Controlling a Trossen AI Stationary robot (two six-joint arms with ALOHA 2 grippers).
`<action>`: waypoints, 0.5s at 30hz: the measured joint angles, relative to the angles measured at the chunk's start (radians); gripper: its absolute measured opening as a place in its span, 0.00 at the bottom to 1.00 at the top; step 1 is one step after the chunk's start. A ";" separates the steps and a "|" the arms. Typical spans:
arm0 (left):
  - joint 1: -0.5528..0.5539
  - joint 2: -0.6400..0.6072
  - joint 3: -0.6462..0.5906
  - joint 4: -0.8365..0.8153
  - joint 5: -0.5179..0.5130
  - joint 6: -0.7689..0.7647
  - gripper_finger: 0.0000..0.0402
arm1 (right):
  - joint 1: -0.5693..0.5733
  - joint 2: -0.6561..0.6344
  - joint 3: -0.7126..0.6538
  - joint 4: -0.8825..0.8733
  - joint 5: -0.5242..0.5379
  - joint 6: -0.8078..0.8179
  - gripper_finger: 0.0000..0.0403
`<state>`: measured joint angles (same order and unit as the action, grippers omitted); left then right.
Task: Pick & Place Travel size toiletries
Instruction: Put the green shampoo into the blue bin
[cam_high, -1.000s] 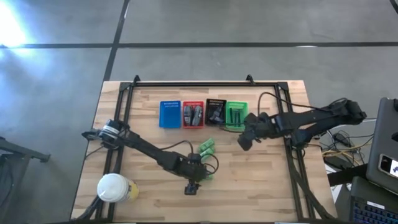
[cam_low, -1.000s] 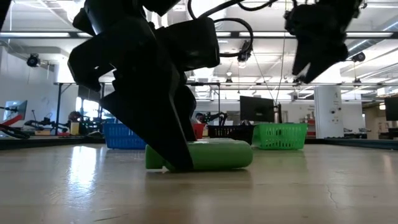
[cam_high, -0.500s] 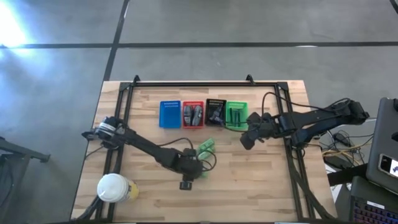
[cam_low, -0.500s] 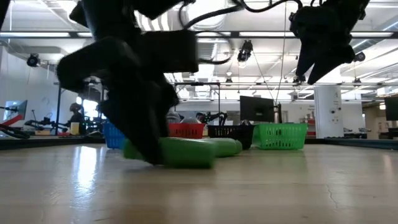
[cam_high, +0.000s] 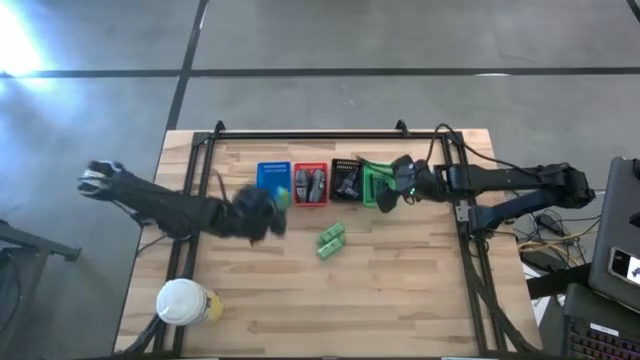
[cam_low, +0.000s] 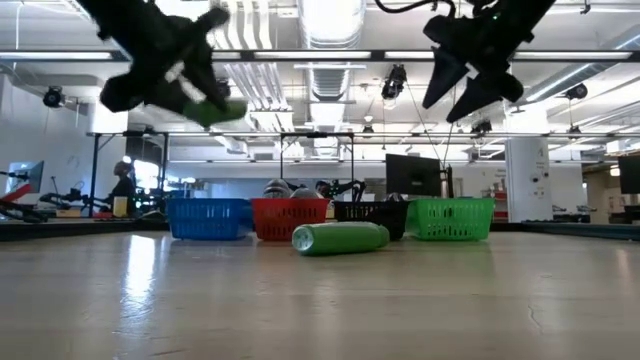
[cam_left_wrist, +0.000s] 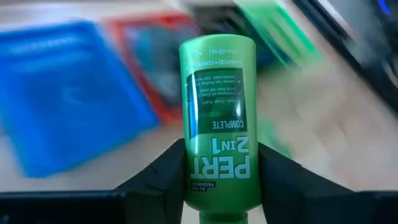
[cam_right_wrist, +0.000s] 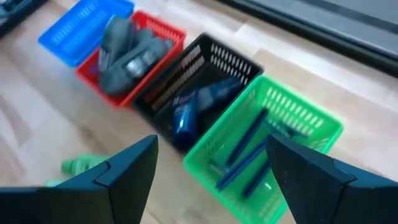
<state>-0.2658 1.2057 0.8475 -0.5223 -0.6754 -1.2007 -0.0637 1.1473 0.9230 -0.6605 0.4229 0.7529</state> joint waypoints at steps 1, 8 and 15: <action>0.045 -0.034 -0.025 -0.020 -0.011 -0.038 0.39 | -0.016 0.000 0.000 0.008 0.000 -0.003 0.74; 0.428 -0.115 -0.165 -0.043 0.221 -0.002 0.39 | -0.073 0.000 0.000 0.015 -0.001 -0.008 0.76; 0.644 -0.091 -0.205 0.131 0.347 0.213 0.44 | -0.073 0.039 0.000 0.064 -0.161 -0.028 0.78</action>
<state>0.3783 1.1146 0.6422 -0.3917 -0.3282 -0.9881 -0.1363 1.1865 0.9226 -0.5961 0.2619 0.7246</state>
